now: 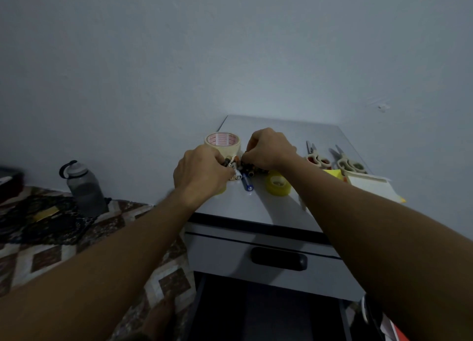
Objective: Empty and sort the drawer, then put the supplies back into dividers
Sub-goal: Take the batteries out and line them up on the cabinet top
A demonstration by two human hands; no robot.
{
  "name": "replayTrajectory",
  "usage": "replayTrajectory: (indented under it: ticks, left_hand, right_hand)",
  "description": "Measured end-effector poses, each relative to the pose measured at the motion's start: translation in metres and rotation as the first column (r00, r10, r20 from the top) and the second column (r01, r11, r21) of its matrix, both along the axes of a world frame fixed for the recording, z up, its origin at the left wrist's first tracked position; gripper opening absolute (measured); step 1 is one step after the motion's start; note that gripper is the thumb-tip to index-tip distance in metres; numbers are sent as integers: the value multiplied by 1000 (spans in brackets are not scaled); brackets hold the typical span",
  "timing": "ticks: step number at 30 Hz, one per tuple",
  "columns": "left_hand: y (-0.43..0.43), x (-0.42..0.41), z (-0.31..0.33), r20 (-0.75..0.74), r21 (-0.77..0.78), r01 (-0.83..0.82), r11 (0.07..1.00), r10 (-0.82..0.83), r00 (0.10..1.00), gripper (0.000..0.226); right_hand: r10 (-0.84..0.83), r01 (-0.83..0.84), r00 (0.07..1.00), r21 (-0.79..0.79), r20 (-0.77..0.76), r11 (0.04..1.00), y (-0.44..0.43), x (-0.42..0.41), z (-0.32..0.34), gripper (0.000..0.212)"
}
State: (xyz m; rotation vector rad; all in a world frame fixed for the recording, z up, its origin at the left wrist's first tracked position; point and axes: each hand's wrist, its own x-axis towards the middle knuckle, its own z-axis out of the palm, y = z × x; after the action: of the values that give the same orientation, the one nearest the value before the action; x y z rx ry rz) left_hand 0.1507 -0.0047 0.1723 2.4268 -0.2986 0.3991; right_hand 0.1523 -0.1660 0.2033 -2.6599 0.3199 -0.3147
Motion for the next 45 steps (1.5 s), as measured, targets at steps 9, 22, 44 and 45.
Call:
replayTrajectory:
  ticks: [9, 22, 44, 45]
  left_hand:
    - [9, -4, 3, -59, -40, -5, 999, 2, 998, 22]
    - [24, -12, 3, -98, -105, 0, 994, -10, 995, 18]
    - [73, -146, -35, -205, -219, 535, 816, -574, 792, 24]
    - [73, -154, -48, -243, -230, 538, 811, -584, 775, 24]
  right_hand:
    - [18, -25, 998, 96, 67, 995, -5, -4, 2, 3]
    - [26, -45, 991, 144, 131, 989, -17, -27, 12, 8]
    - [294, -256, 954, 358, -55, 898, -12, -248, -45, 7]
    - [297, -237, 950, 389, -101, 890, -11, -254, -56, 8]
